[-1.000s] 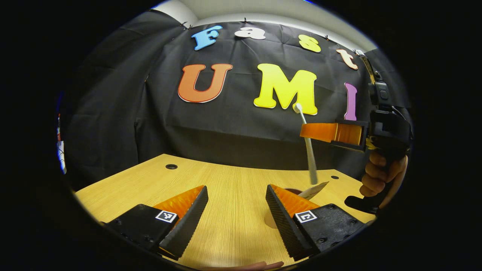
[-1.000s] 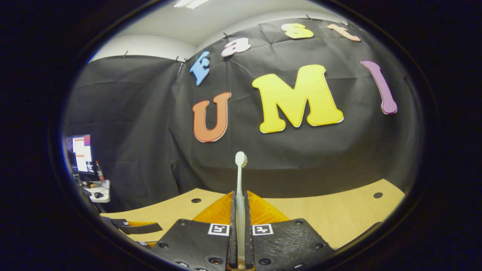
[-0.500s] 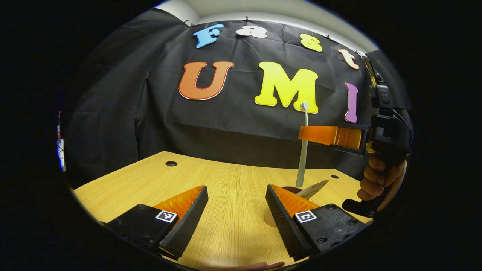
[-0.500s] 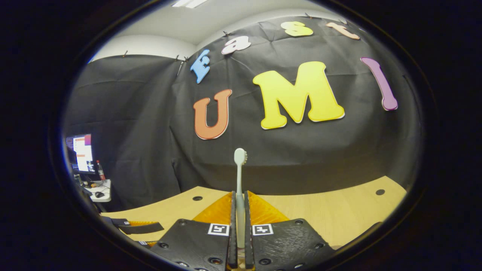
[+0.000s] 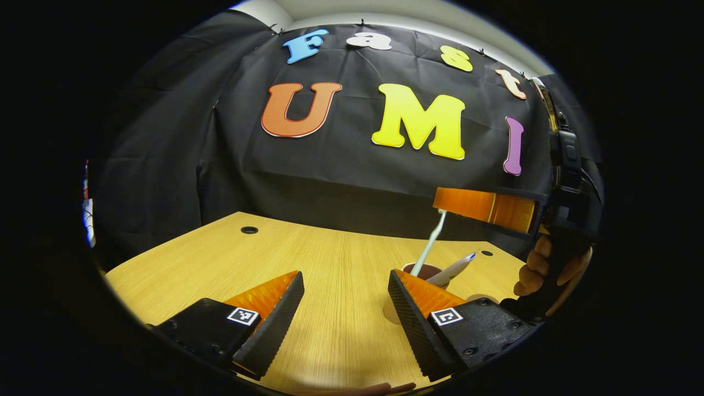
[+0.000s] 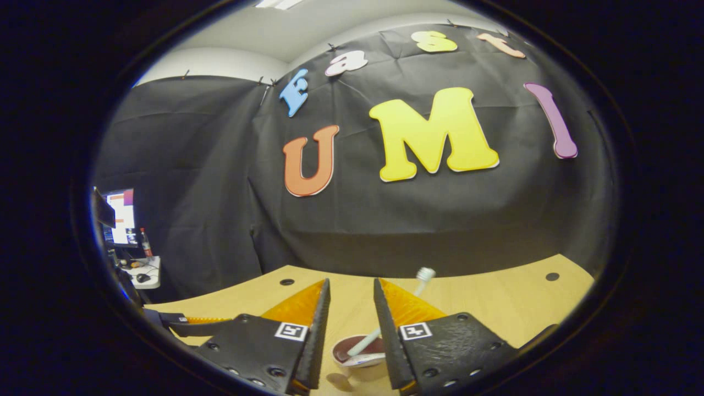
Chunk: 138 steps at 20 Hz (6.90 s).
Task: Put the toothbrush and toothpaste on the desktop into the cup, then pick up the cup and place it on the coaster on the desktop.
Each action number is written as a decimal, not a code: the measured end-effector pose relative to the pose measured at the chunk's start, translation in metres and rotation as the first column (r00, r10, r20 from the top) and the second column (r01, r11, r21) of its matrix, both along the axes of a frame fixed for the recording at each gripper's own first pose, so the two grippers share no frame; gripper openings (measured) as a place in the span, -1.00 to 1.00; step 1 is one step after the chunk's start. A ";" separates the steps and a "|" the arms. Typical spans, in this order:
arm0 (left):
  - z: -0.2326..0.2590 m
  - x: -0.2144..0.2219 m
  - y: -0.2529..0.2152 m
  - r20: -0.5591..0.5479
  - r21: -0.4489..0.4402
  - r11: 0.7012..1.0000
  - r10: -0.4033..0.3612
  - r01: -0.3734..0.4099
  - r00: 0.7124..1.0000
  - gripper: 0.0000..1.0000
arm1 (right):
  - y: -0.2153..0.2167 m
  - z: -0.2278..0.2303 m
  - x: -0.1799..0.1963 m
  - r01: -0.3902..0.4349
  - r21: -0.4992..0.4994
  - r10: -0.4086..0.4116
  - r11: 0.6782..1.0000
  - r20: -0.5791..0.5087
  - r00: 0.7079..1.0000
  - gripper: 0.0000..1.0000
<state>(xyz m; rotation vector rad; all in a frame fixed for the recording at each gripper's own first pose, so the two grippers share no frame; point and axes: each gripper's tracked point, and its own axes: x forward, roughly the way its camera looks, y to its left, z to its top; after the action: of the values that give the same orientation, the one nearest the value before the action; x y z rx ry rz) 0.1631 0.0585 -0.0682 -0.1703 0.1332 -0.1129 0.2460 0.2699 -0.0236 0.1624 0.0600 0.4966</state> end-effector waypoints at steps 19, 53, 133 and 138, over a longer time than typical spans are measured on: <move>0.003 -0.014 -0.028 -0.023 0.009 0.999 -0.036 0.036 0.999 0.96 | -0.117 0.009 -0.021 0.161 0.059 -0.159 0.985 -0.026 0.987 0.68; -0.025 -0.012 -0.036 -0.051 0.004 0.996 -0.090 0.090 0.995 0.96 | -0.107 -0.218 0.004 0.356 -0.311 -0.472 0.881 -0.558 0.682 -0.55; -0.039 0.016 -0.057 -0.006 -0.007 0.979 -0.204 0.204 0.979 0.94 | 0.019 -0.018 0.062 -0.330 0.068 0.318 0.941 0.149 0.936 -0.88; -0.038 0.017 -0.055 0.001 -0.004 0.980 -0.199 0.199 0.980 0.93 | 0.022 -0.026 0.058 -0.345 0.057 0.335 0.937 0.137 0.932 -0.89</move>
<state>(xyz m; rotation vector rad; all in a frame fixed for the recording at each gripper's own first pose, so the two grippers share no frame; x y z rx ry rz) 0.1806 0.0031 -0.1061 -0.1604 0.1497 -0.3127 0.3043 0.2920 -0.0497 0.2007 -0.0566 0.8565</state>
